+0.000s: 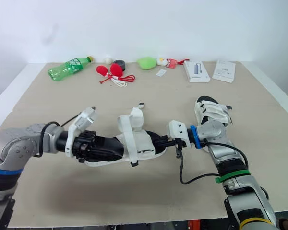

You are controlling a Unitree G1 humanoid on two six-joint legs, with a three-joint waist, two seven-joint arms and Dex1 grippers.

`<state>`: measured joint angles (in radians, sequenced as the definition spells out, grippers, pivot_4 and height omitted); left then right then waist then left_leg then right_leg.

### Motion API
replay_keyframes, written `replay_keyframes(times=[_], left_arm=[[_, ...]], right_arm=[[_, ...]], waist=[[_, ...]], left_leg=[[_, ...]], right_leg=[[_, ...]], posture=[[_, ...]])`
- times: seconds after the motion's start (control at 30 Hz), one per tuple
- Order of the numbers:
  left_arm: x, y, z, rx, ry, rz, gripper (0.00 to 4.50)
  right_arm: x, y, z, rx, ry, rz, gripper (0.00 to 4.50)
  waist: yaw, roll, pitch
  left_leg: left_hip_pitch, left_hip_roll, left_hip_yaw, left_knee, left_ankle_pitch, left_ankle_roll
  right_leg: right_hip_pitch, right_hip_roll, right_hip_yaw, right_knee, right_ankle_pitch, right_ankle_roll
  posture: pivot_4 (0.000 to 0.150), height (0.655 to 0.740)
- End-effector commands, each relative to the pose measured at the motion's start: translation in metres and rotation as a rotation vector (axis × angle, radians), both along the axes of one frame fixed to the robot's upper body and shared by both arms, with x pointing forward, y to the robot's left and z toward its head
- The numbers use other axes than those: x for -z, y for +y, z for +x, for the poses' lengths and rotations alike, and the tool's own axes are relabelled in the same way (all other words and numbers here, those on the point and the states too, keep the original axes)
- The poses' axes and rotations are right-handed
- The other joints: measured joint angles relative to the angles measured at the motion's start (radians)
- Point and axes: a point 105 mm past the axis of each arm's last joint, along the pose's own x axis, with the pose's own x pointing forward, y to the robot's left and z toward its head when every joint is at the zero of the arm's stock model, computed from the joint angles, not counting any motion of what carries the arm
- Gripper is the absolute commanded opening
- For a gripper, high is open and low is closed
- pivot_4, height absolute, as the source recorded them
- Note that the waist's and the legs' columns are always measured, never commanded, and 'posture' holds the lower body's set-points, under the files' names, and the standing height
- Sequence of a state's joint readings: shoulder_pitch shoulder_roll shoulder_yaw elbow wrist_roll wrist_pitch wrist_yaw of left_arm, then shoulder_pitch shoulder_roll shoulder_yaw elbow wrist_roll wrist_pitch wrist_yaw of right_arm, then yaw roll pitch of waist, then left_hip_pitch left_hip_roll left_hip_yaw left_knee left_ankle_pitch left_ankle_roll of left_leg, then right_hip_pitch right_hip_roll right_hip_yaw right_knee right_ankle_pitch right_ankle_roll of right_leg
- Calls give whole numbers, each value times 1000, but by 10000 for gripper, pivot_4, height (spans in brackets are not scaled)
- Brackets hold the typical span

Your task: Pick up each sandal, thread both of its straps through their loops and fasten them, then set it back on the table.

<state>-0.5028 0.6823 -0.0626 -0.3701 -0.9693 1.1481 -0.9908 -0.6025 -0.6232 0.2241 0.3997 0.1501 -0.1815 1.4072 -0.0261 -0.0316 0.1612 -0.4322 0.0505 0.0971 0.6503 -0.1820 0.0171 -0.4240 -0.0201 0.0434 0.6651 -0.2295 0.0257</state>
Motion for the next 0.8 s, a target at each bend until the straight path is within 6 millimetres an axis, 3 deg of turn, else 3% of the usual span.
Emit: replay_keyframes(times=[0.03, 0.53, 0.8], left_arm=[[6, -3, 8, -103, -37, 25, 27249], [8, -21, 14, -100, -55, 12, 27249], [20, -29, 11, -57, -50, 69, 27249]], right_arm=[[-2, -1, 3, 6, -13, -15, 0], [-1, -6, 1, 15, -15, -24, 0], [0, -7, -1, 21, -15, -27, 0]], waist=[[1, 0, 0], [2, 0, 0], [1, 0, 0]], left_leg=[[1, 0, 0, 0, 0, 0], [2, -2, 0, -1, 1, -1], [2, -2, -1, -1, 0, -1]], right_leg=[[1, 0, 0, 0, 0, 0], [2, -2, 0, 0, 0, -1], [1, -2, 1, 0, 0, -1]], posture=[[1500, 7400], [1500, 7400], [1500, 7400]])
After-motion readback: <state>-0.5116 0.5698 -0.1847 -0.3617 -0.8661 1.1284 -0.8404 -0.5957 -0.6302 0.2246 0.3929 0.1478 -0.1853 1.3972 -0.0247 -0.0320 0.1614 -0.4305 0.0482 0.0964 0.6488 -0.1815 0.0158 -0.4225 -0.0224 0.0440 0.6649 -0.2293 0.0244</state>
